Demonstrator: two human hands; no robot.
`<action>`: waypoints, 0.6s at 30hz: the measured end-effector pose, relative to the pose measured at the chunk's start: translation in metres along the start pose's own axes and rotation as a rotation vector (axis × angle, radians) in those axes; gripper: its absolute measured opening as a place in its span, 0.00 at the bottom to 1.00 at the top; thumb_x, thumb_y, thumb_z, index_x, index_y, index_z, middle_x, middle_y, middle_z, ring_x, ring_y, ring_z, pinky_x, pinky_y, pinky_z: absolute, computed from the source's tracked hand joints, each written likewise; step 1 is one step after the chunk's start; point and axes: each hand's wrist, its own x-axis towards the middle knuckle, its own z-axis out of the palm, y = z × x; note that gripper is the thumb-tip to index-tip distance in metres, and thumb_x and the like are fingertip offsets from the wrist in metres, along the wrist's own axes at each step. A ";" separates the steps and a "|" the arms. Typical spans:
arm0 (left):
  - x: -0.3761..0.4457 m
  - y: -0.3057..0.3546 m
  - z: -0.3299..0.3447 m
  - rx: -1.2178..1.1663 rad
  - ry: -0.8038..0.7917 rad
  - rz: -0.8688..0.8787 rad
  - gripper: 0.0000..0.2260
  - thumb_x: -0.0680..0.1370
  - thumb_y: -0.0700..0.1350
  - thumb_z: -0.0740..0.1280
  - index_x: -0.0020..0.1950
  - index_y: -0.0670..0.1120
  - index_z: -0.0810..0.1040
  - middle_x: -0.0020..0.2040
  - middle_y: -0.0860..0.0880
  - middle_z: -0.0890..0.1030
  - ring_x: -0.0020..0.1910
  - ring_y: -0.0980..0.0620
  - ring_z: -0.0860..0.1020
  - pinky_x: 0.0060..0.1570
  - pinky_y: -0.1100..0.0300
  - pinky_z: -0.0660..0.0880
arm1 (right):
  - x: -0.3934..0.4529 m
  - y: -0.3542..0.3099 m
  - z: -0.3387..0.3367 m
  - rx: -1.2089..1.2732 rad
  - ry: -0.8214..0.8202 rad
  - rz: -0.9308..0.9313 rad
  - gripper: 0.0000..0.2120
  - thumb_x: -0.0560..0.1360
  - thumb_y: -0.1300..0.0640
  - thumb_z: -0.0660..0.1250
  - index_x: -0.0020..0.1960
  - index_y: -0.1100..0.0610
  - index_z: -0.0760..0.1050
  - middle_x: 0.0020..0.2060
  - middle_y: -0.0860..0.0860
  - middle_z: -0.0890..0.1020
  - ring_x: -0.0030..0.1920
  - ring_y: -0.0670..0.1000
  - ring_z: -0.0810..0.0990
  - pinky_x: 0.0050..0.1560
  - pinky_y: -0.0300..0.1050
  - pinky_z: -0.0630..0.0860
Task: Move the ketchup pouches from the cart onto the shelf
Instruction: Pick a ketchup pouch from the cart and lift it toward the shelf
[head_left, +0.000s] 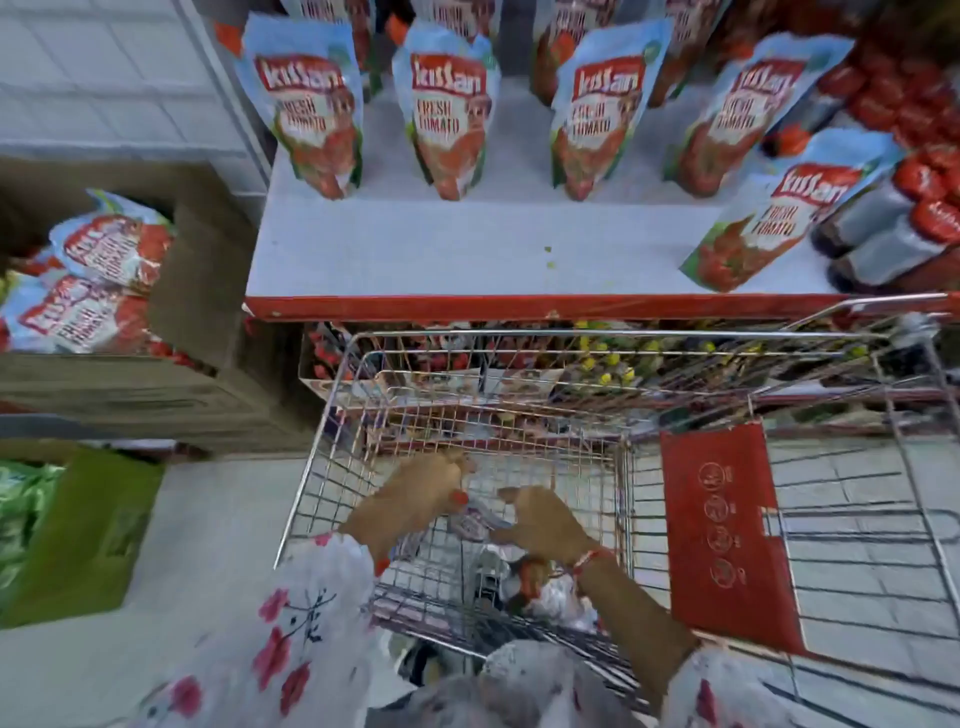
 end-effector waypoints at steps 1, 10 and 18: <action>0.003 0.004 0.007 0.034 -0.056 -0.013 0.21 0.75 0.44 0.67 0.68 0.44 0.69 0.69 0.44 0.73 0.66 0.44 0.71 0.64 0.50 0.72 | 0.003 0.000 0.007 -0.054 -0.047 0.020 0.20 0.73 0.50 0.68 0.54 0.67 0.75 0.54 0.64 0.81 0.53 0.62 0.80 0.53 0.53 0.79; 0.013 0.005 0.035 0.059 -0.053 -0.073 0.13 0.76 0.37 0.64 0.61 0.40 0.74 0.59 0.42 0.78 0.56 0.44 0.78 0.58 0.54 0.76 | 0.003 0.004 0.021 -0.202 0.079 0.049 0.14 0.77 0.65 0.61 0.63 0.61 0.72 0.51 0.60 0.81 0.50 0.56 0.81 0.51 0.45 0.80; -0.019 0.008 -0.003 -0.253 0.289 -0.001 0.12 0.79 0.43 0.61 0.62 0.46 0.73 0.59 0.48 0.78 0.55 0.50 0.78 0.57 0.59 0.77 | -0.026 0.005 -0.033 -0.173 0.283 -0.079 0.11 0.79 0.57 0.59 0.60 0.54 0.74 0.43 0.53 0.84 0.37 0.52 0.82 0.37 0.41 0.82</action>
